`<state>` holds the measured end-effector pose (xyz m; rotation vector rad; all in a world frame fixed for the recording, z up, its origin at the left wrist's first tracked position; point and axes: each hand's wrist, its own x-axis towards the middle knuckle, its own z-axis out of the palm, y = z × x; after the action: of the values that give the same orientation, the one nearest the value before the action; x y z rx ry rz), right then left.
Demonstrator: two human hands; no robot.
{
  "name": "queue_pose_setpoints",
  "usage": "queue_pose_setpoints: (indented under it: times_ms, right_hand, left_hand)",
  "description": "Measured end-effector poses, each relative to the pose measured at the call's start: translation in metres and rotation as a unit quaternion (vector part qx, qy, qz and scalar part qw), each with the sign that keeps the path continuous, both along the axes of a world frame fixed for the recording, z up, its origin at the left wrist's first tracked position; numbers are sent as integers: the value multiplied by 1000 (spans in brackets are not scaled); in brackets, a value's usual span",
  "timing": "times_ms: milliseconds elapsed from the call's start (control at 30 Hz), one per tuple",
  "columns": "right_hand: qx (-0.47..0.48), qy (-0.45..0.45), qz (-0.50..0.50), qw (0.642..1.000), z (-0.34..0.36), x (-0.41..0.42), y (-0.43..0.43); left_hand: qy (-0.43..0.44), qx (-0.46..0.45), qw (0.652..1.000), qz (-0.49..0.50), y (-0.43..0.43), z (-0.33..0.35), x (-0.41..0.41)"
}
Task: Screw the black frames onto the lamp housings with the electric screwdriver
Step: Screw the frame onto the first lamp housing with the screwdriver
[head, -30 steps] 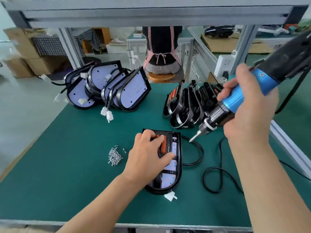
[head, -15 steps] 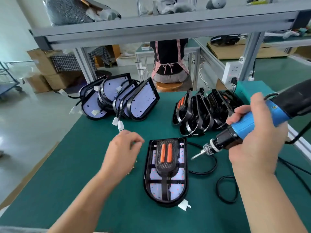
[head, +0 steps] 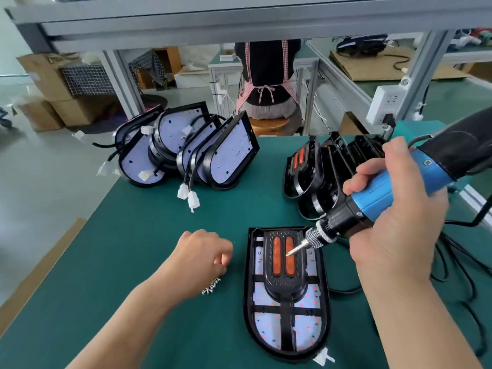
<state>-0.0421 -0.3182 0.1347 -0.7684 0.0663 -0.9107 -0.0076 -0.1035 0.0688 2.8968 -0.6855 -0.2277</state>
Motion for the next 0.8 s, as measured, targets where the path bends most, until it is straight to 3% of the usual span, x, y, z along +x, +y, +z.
queue_pose_setpoints:
  times_ms: [100, 200, 300, 400, 533, 800]
  right_hand:
    - [-44, 50, 45, 997, 13, -13, -11]
    - [-46, 54, 44, 997, 6, -10, -15]
    - [-31, 73, 35, 996, 15, -8, -12]
    - [-1, 69, 45, 997, 22, -13, -10]
    - [19, 72, 29, 997, 31, -18, -8]
    - [35, 74, 45, 996, 32, -24, -4]
  left_hand:
    - [0, -4, 999, -46, 2, 6, 2]
    - [25, -241, 970, -7, 2, 15, -10]
    - [130, -472, 872, 29, -12, 27, -31]
    - [183, -593, 782, 54, -28, 28, -48]
    - [204, -657, 719, 102, -39, 21, -56]
    - [241, -697, 667, 103, -44, 16, -61]
